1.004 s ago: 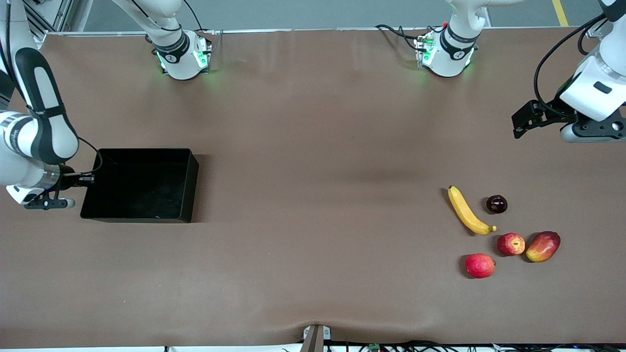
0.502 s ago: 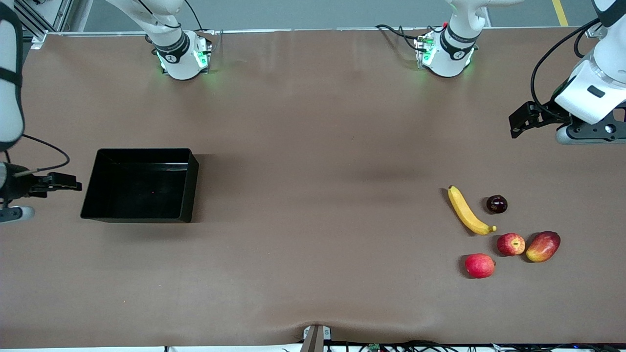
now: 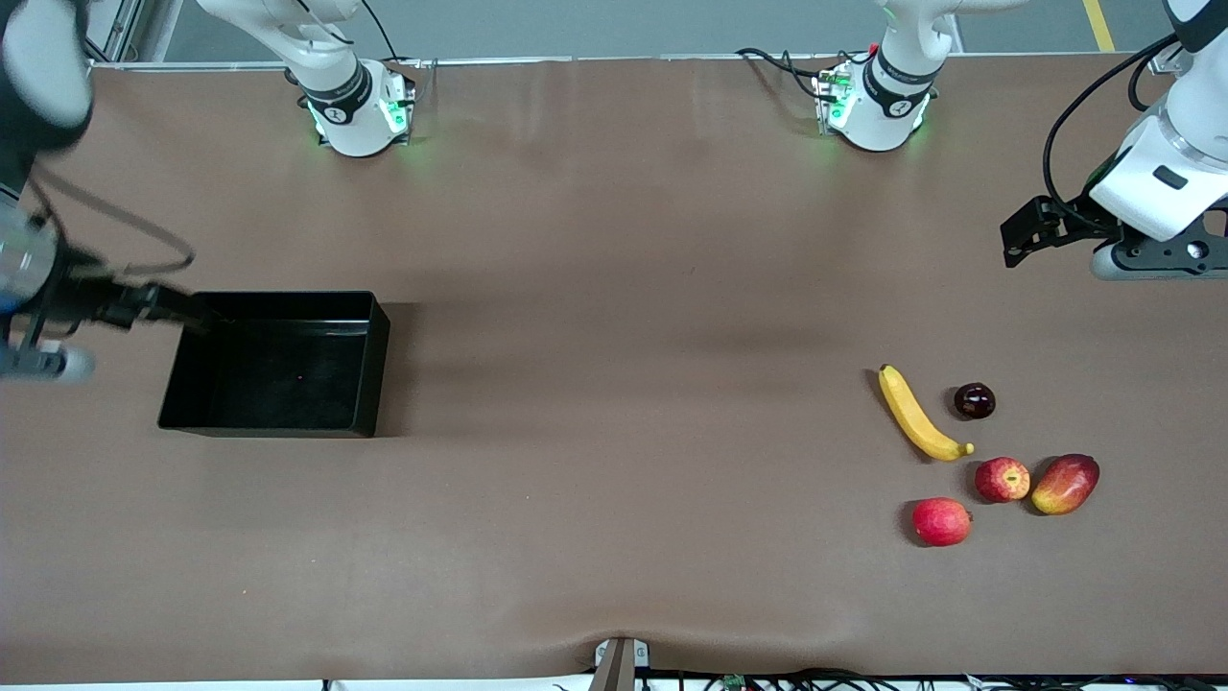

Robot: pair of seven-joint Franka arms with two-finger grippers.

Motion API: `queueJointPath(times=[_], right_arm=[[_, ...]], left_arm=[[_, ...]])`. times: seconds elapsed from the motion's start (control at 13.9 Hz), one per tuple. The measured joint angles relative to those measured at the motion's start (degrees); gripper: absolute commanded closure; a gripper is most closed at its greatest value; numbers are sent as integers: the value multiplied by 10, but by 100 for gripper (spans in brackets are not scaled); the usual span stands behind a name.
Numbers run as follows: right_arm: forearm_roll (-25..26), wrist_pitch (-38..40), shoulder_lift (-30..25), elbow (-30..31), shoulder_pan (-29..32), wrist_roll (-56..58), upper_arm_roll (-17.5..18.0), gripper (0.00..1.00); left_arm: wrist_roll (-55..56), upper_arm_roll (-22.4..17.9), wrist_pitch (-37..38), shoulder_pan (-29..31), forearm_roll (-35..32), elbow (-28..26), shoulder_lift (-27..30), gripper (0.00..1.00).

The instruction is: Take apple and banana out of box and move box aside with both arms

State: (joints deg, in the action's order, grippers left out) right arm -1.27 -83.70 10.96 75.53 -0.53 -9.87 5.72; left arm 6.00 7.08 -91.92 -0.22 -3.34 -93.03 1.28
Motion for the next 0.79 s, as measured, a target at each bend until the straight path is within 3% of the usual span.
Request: queueJointPath(times=[0.29, 0.57, 0.79], right_arm=[[0, 73, -65, 13, -10, -12, -6, 0], [0, 15, -105, 121, -4, 30, -13, 0], [0, 27, -124, 146, -3, 68, -15, 0]], left_arm=[[0, -4, 7, 6, 7, 0, 4, 0], [0, -3, 21, 6, 22, 0, 6, 0], [0, -1, 21, 5, 25, 0, 7, 0]])
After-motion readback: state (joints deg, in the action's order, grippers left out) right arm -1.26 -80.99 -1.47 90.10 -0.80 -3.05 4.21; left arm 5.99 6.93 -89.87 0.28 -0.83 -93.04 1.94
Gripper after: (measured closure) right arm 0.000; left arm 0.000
